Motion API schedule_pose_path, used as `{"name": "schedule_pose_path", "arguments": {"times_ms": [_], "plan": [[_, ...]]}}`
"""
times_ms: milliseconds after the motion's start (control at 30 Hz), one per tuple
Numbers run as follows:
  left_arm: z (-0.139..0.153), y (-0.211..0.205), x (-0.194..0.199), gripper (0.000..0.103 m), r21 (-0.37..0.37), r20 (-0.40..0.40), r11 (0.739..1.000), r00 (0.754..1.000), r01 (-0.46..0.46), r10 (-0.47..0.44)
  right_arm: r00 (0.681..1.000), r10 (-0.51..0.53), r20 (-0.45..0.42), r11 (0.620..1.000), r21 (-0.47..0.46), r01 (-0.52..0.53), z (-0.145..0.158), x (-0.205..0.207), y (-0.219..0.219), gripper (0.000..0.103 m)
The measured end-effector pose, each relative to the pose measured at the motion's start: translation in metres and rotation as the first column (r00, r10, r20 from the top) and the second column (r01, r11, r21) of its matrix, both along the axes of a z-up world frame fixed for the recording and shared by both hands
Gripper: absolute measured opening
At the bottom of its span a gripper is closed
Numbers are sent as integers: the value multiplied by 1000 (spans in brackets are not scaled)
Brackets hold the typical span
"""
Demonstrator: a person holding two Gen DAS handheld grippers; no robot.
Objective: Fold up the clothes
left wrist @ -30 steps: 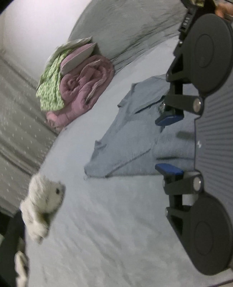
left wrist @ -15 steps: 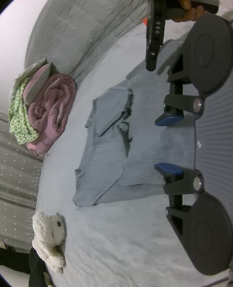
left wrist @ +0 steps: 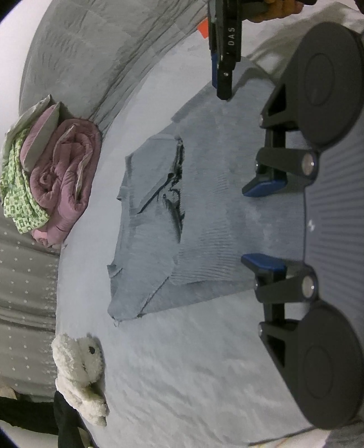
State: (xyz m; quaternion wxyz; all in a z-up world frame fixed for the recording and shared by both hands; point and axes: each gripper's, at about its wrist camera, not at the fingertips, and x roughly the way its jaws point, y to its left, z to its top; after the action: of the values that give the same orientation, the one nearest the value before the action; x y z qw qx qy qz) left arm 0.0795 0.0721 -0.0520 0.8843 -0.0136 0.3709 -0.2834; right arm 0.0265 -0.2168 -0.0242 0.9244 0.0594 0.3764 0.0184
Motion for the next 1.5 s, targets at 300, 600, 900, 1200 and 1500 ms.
{"name": "schedule_pose_path", "arguments": {"times_ms": [300,600,900,1200,1500], "plan": [[4,8,-7,47,21,-44,1000,999,-2,2,1000,-17,-7,1000,-13,17,1,-11,-8,45],[-1,29,-3,49,-13,-133,1000,991,-14,12,999,-23,-24,1000,-5,23,4,-25,-16,45],[-5,45,2,49,-50,-205,998,979,-25,14,993,-94,-67,995,15,95,3,-29,-37,45],[-9,57,13,49,-114,-280,993,960,-36,3,983,-154,-104,967,190,172,1,-33,-70,46],[-27,79,34,48,-302,-464,951,883,-75,-78,972,-170,-163,848,479,228,-10,-42,-113,46]]}}
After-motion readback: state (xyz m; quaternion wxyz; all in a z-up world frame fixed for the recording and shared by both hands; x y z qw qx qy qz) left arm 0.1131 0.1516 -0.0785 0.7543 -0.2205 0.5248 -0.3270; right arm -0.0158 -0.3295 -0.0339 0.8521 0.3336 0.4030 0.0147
